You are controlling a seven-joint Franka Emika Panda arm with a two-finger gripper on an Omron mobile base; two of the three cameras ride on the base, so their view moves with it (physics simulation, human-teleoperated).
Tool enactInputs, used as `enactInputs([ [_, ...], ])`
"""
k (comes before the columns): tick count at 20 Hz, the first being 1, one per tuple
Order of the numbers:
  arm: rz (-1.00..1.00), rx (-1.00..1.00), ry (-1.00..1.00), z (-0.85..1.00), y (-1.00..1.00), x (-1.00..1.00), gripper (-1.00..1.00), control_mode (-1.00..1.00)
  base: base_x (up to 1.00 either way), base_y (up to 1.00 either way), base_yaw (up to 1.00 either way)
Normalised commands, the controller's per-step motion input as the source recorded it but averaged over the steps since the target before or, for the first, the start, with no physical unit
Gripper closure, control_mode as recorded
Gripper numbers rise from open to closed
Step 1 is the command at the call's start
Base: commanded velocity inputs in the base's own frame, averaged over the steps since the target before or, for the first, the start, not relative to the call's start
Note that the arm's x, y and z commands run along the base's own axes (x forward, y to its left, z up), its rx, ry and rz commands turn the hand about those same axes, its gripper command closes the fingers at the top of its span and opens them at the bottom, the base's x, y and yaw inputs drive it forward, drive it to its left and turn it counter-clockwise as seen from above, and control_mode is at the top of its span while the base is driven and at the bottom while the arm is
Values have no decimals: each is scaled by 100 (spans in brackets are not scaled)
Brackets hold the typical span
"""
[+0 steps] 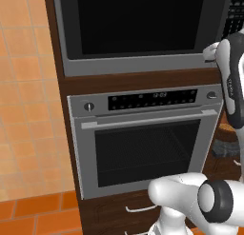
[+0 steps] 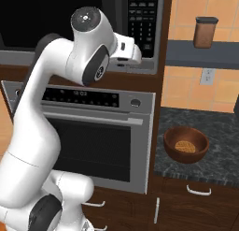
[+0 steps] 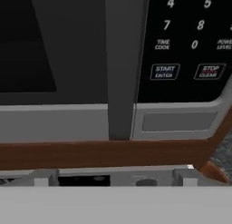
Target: Open the microwave, place the bowl with waffle inside the microwave, then close the microwave door and turn it on.
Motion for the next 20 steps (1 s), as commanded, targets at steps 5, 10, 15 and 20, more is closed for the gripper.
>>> enactInputs([
  [5,-5,3,-12,9,-6,38,-100,-100,0,0,0],
  [10,-4,2,-26,0,0,30,-100,-100,0,0,0],
  [15,-2,7,-11,0,-6,45,-100,-100,0,0,0],
  [20,0,8,0,0,-12,50,-100,-100,0,0,0],
])
